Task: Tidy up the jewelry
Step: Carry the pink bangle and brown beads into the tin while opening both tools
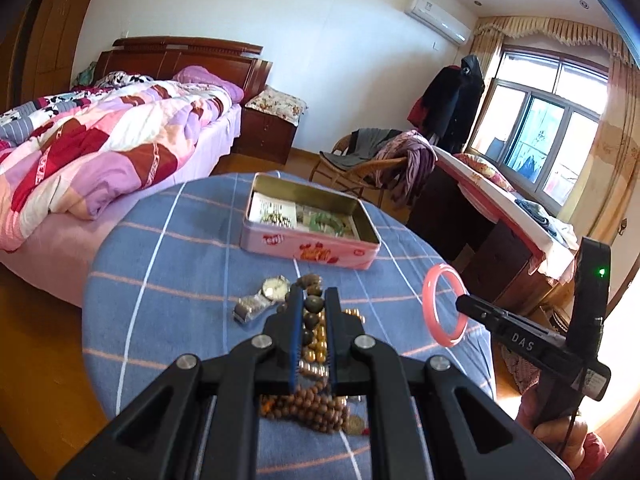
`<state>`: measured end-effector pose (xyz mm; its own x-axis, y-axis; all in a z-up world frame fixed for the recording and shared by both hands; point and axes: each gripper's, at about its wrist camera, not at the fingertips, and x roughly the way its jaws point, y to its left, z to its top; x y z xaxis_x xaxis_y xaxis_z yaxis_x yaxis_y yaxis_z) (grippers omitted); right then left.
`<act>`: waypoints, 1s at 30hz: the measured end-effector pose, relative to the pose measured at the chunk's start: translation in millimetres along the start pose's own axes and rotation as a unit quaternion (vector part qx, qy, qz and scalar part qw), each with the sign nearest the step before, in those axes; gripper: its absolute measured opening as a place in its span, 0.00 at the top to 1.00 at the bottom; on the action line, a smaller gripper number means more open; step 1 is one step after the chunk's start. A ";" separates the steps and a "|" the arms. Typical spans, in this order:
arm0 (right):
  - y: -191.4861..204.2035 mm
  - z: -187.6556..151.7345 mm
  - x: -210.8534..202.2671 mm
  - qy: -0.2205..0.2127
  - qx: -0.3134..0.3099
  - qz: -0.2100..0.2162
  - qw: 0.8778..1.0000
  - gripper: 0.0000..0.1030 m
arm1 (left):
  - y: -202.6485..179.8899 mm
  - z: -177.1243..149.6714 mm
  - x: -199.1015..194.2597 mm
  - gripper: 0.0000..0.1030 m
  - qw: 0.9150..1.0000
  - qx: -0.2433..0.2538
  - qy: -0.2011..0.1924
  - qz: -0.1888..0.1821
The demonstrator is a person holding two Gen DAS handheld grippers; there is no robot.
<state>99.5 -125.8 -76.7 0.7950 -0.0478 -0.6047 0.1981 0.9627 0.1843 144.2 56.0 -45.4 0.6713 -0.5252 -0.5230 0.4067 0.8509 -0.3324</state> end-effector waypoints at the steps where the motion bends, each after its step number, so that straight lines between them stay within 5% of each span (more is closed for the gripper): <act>1: 0.2 4.1 1.4 -0.002 0.002 0.001 1.000 0.91 | -0.9 4.7 1.4 0.90 1.000 0.000 -0.004 -0.002; 14: 13.1 46.0 22.3 -0.030 0.004 0.012 0.999 0.91 | -10.9 38.6 20.5 0.90 0.999 0.014 -0.039 -0.019; 30: 2.0 102.9 114.0 -0.033 0.035 -0.027 0.998 0.91 | -1.3 88.8 108.3 0.90 0.999 0.002 -0.036 -0.013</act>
<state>249.6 -156.7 -65.4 0.8182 -0.1186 -0.5625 0.2794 0.9372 0.2088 271.3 -1.0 -31.9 0.7026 -0.5458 -0.4565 0.4273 0.8366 -0.3428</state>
